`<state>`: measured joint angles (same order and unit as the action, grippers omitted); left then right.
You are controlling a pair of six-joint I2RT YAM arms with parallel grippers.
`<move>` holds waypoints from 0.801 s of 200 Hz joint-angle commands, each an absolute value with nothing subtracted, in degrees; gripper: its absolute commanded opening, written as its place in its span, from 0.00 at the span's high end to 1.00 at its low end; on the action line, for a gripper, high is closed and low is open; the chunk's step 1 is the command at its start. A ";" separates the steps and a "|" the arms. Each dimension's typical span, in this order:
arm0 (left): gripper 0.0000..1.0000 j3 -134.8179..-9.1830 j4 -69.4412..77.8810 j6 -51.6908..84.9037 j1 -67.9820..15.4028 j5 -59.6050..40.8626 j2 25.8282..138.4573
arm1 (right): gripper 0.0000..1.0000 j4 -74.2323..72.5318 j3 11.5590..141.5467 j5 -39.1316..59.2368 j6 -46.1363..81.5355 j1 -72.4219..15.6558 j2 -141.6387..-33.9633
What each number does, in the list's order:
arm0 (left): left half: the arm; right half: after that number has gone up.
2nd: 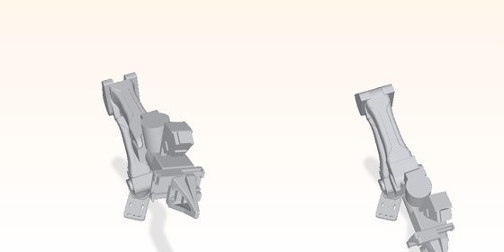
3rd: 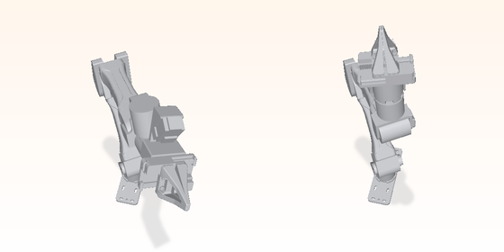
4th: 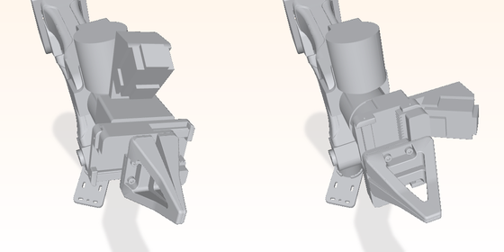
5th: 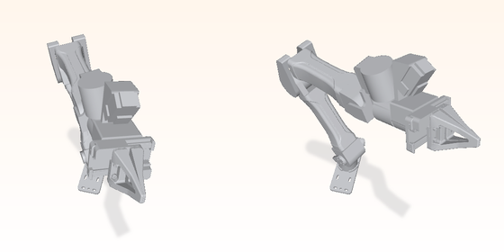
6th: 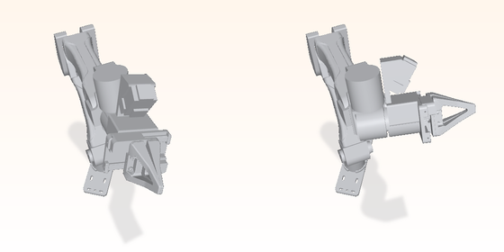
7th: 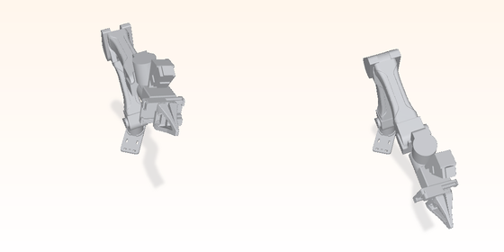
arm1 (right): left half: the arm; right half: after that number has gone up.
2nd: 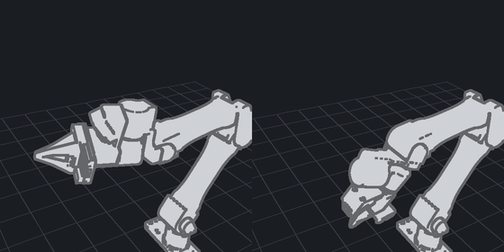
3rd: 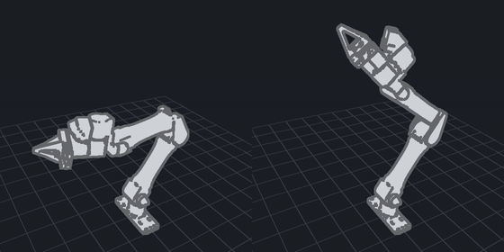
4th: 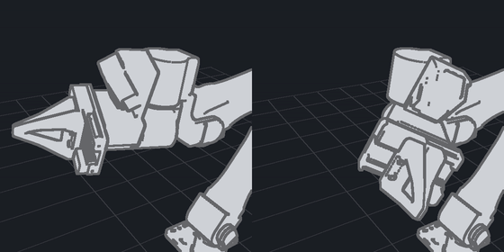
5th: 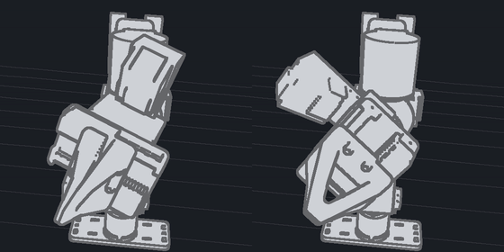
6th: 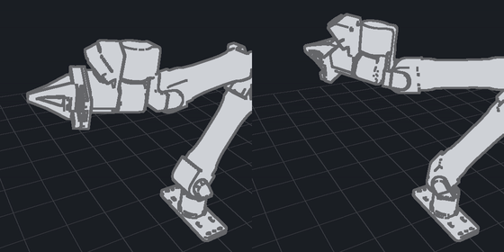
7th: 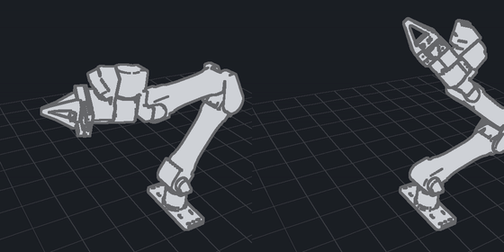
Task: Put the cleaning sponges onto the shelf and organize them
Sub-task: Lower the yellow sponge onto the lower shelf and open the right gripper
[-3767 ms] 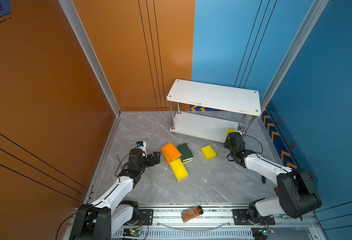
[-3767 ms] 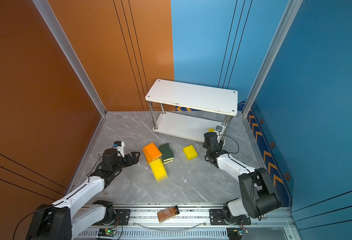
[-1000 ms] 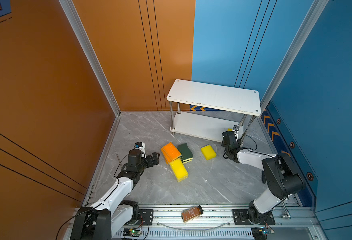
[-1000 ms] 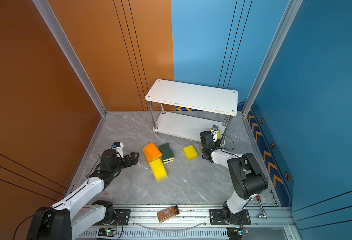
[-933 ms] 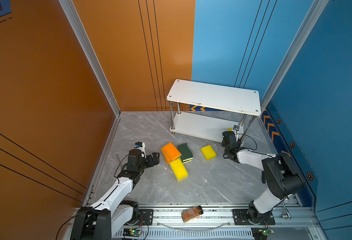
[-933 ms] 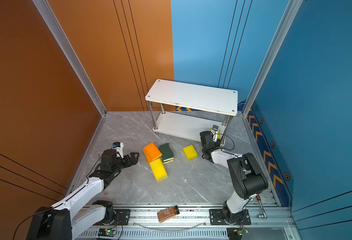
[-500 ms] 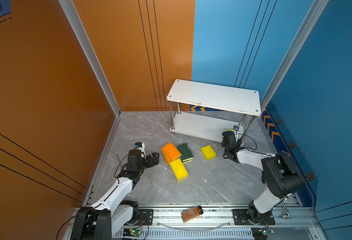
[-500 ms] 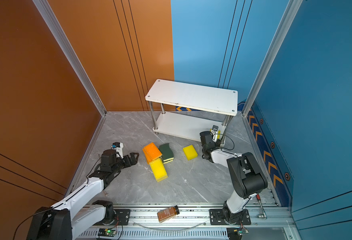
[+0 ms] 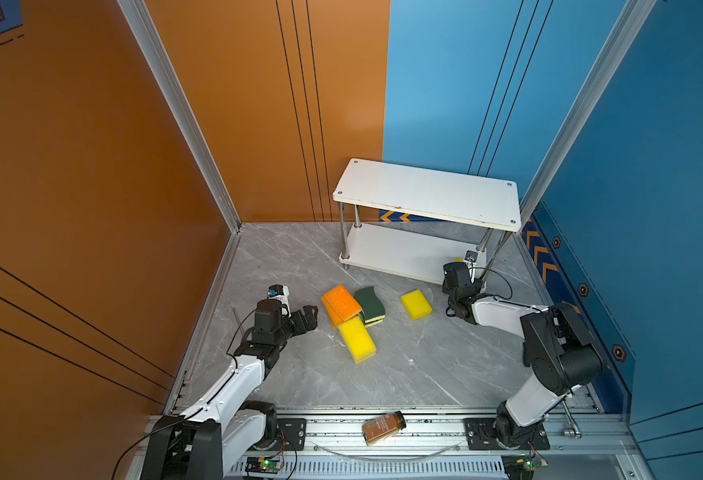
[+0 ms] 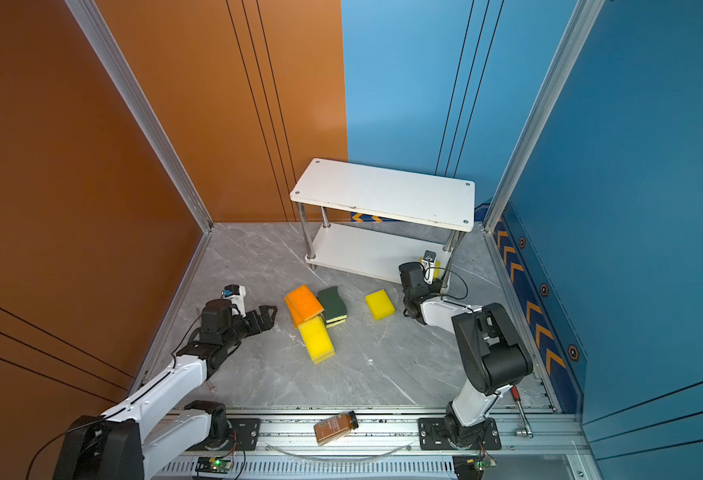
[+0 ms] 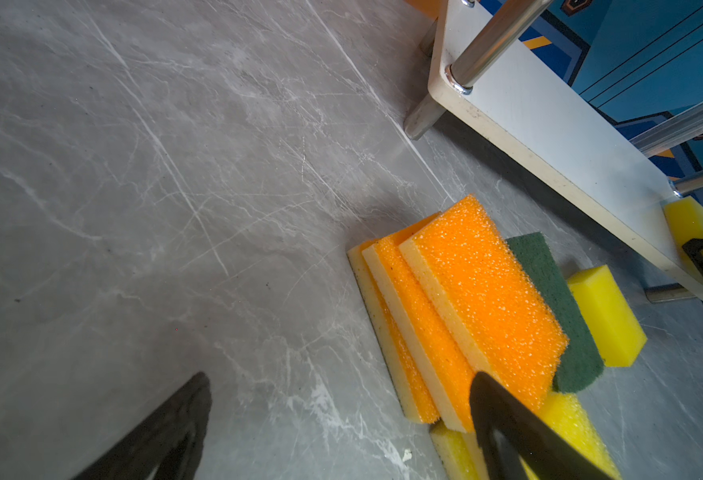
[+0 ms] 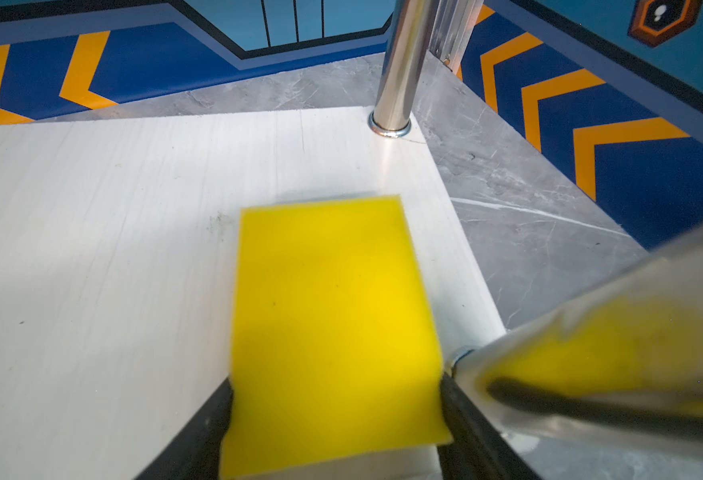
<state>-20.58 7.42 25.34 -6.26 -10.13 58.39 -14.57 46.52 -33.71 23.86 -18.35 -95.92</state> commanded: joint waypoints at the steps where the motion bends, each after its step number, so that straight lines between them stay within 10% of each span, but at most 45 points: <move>1: 0.02 -19.64 6.33 24.96 -5.63 -10.44 57.66 | 0.30 -12.13 47.77 -34.37 24.08 -18.12 -97.21; 160: 0.02 -19.10 6.94 24.83 -5.54 -10.90 57.92 | 0.17 -9.47 47.45 -36.47 23.29 -19.86 -94.15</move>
<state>-20.16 7.46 25.34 -5.98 -10.15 58.39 -12.82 46.72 -34.76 23.83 -19.22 -96.07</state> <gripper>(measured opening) 0.978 0.823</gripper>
